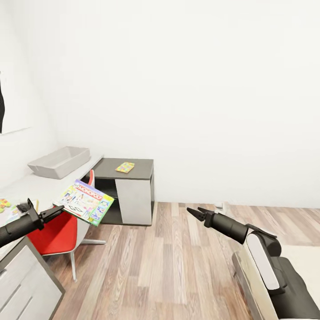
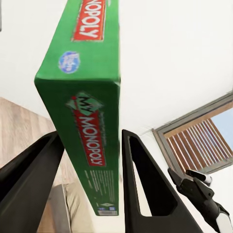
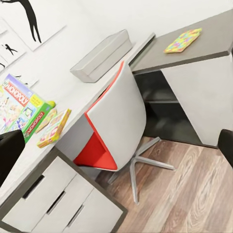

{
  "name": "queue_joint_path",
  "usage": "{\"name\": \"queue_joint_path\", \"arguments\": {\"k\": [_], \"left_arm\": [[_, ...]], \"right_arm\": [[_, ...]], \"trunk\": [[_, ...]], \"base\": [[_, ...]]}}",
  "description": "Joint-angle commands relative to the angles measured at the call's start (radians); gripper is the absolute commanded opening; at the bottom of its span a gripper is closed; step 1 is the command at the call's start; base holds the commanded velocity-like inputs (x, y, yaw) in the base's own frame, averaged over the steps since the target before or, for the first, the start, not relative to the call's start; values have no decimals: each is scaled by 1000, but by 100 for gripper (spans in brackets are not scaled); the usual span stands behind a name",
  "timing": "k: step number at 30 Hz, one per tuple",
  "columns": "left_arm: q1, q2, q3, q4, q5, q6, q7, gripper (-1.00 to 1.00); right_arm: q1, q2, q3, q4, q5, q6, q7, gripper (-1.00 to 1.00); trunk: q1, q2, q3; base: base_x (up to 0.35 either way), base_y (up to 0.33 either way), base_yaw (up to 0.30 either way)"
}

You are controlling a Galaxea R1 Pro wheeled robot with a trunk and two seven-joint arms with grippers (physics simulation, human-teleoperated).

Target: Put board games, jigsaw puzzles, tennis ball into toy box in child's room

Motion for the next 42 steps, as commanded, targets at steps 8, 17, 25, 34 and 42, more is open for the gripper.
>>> {"name": "queue_joint_path", "arguments": {"k": [8,17,25,34,42], "left_arm": [[-1,0,1,0,5,8,-3,-100],[-1,0,1,0,5,8,-3,-100],[-1,0,1,0,5,8,-4,-100],[-1,0,1,0,5,8,-4,-100],[-1,-2,1,0,6,8,-3,-100]], "right_arm": [[-1,1,-1,1,-6,2,-2,100],[-1,0,-1,0,-6,3,4,100],[-1,0,-1,-4,-5,10,9,100],[-1,0,-1,-5,-6,10,8,100],[-1,0,-1,-5,-4,8,6,100]], "trunk": [[1,-1,-2],[1,-1,-2],[1,-1,-2],[1,-1,-2],[1,-1,-2]], "base": [[328,-3,25],[329,0,1],[329,0,0],[327,0,0],[315,0,126]]}}
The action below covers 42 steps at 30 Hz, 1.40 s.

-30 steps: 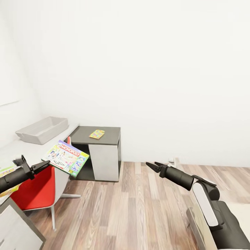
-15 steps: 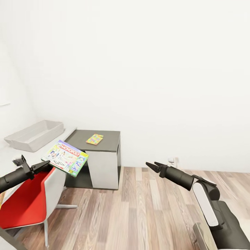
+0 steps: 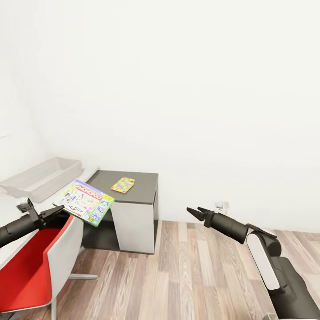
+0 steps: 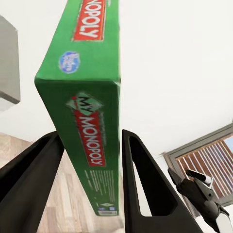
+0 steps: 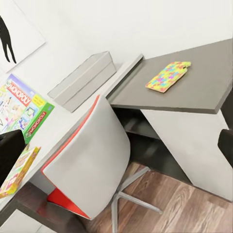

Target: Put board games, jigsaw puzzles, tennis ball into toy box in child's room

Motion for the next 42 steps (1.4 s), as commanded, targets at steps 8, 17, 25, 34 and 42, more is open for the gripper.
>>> {"name": "queue_joint_path", "arguments": {"k": [8,17,25,34,42], "left_arm": [[-1,-2,0,0,5,7,-3,-100],[-1,-3,0,0,5,6,-3,-100],[-1,-3,1,0,5,6,-3,-100],[-1,-3,1,0,5,7,-3,-100],[-1,-4,1,0,5,6,-3,-100]], "right_arm": [[-1,-1,-3,-1,-4,9,-1,100],[-1,-2,-3,-1,-6,9,3,100],[-1,-2,-3,-1,-6,9,4,100],[-1,-2,-2,-2,-4,9,4,100],[-1,-1,-2,-2,-4,9,3,100]], "trunk": [[1,-1,-1],[1,-1,-2],[1,-1,-2],[1,-1,2],[1,-1,6]], "base": [[305,0,285],[304,0,209],[277,0,6],[48,-58,163],[95,-219,269]]}}
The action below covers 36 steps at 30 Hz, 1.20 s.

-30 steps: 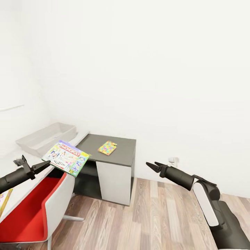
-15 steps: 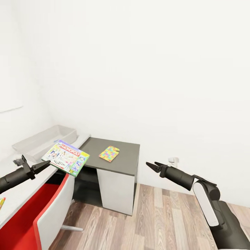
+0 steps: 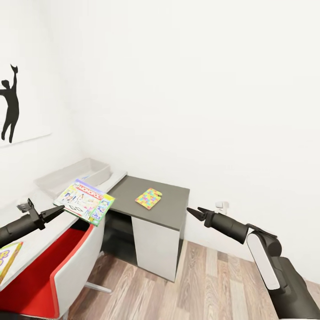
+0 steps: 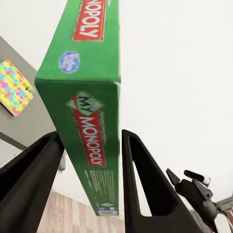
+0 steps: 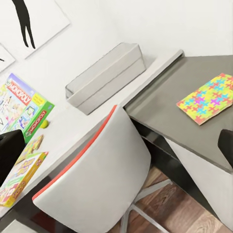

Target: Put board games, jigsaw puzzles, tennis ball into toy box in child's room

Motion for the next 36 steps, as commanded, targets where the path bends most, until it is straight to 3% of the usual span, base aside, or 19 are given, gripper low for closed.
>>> {"name": "queue_joint_path", "arguments": {"k": [1,17,36], "left_arm": [[-1,0,0,0,-1,5,-3,-100],[-1,-1,0,0,-1,5,-1,-100],[-1,-1,0,0,-1,-2,-3,-100]], "right_arm": [[-1,0,-1,-1,-4,7,0,100],[-1,1,-1,0,-4,7,-2,100],[-1,1,-1,0,-4,8,-2,100]], "trunk": [[1,-1,-1],[1,-1,4],[1,-1,4]], "base": [[226,-78,275],[280,-25,281],[253,-137,291]]}}
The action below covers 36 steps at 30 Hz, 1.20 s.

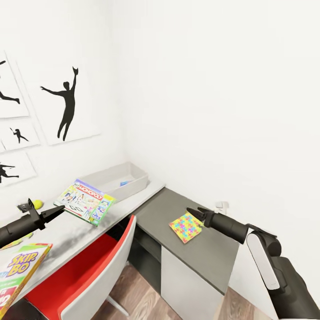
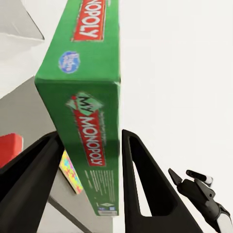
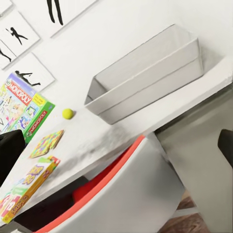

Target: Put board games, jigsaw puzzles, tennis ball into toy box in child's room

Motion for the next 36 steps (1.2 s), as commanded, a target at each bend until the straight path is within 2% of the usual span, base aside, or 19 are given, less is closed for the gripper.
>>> {"name": "queue_joint_path", "arguments": {"k": [1,23,36], "left_arm": [[-1,0,1,0,5,8,-3,-100],[-1,0,1,0,4,8,-3,-100],[-1,0,1,0,5,8,-3,-100]], "right_arm": [[-1,0,-1,-1,-4,7,1,100],[-1,-1,-1,-1,-4,7,1,100],[-1,-1,-2,0,-4,7,1,100]], "trunk": [[1,-1,-1],[1,-1,-1],[1,-1,-1]], "base": [[246,-85,292],[218,35,292],[124,80,292]]}}
